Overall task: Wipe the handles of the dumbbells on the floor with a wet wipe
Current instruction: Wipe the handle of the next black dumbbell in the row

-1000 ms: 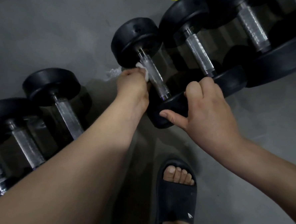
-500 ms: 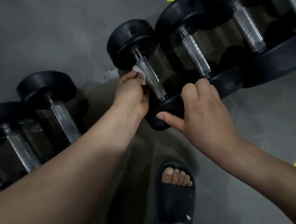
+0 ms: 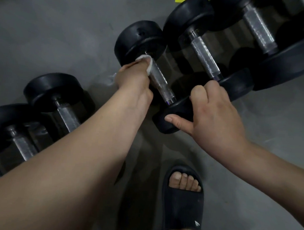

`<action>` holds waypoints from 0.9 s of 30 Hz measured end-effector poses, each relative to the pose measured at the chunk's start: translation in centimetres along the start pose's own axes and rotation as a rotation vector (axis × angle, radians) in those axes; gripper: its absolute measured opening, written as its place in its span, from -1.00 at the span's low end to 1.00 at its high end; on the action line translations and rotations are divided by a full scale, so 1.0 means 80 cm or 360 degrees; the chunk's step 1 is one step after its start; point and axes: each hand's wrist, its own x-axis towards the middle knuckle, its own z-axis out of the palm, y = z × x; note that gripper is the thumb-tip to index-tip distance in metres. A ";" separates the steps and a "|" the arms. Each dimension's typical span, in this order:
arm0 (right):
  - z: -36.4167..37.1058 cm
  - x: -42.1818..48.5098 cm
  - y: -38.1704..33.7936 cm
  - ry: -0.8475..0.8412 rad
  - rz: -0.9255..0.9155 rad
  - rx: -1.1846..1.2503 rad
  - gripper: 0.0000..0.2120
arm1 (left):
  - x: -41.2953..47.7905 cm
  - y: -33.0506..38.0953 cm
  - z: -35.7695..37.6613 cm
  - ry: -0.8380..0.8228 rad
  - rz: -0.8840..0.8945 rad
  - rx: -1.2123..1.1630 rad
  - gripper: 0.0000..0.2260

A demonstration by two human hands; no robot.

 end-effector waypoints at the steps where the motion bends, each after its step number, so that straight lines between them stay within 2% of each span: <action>1: 0.000 0.000 0.001 -0.0001 -0.0005 -0.0004 -0.38 | -0.001 -0.001 0.003 0.0058 0.0024 0.0002 -0.87; 3: 0.000 0.000 0.001 -0.0009 -0.0005 -0.0016 -0.37 | -0.013 -0.012 0.002 0.0120 0.0105 0.0044 -0.82; 9: -0.001 0.001 0.000 -0.0025 0.0004 0.0001 -0.36 | -0.014 -0.005 -0.020 -0.0080 0.0162 0.0422 -0.81; 15: -0.001 0.003 -0.002 -0.0039 0.0000 -0.0022 -0.36 | -0.058 -0.026 -0.038 -0.0351 0.0243 0.1071 -0.91; 18: -0.002 0.002 -0.001 -0.0034 -0.0003 -0.0015 -0.36 | -0.062 -0.030 -0.046 -0.0393 0.0275 0.1366 -0.82; 21: -0.002 0.001 0.000 -0.0036 -0.0009 -0.0010 -0.37 | -0.056 -0.030 -0.051 -0.0346 0.0335 0.1423 -0.77; 24: -0.001 0.000 0.002 -0.0044 -0.0008 -0.0031 -0.36 | -0.049 -0.034 -0.052 -0.0251 0.0594 0.1369 -0.79; 27: -0.001 0.000 0.002 -0.0033 -0.0008 -0.0030 -0.35 | -0.040 -0.032 -0.056 -0.0282 0.1034 0.1380 -0.83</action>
